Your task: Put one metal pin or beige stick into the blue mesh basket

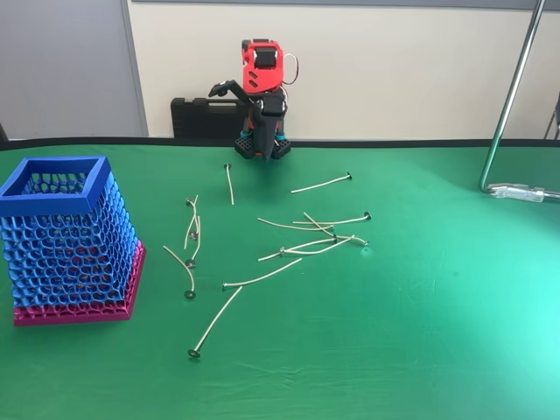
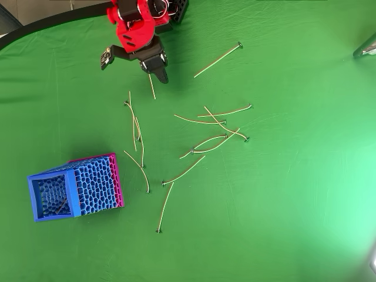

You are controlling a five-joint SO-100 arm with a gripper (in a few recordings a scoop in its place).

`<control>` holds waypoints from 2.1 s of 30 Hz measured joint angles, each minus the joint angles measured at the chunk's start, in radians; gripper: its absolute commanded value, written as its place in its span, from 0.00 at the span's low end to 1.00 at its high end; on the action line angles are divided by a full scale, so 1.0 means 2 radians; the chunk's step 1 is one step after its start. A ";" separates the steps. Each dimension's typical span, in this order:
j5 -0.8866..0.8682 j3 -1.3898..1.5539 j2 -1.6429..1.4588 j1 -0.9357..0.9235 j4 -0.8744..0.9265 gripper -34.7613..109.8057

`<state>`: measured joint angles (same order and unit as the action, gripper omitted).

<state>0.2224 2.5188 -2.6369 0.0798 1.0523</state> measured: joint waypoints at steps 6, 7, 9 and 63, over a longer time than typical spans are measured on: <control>0.032 -0.104 0.118 0.006 -0.020 0.24; 0.040 -0.119 0.133 0.006 -0.020 0.24; 0.058 -0.148 0.160 0.005 -0.020 0.24; 0.434 -0.661 0.735 0.132 0.118 0.35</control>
<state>1.0907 1.1965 -1.1674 0.3436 1.2885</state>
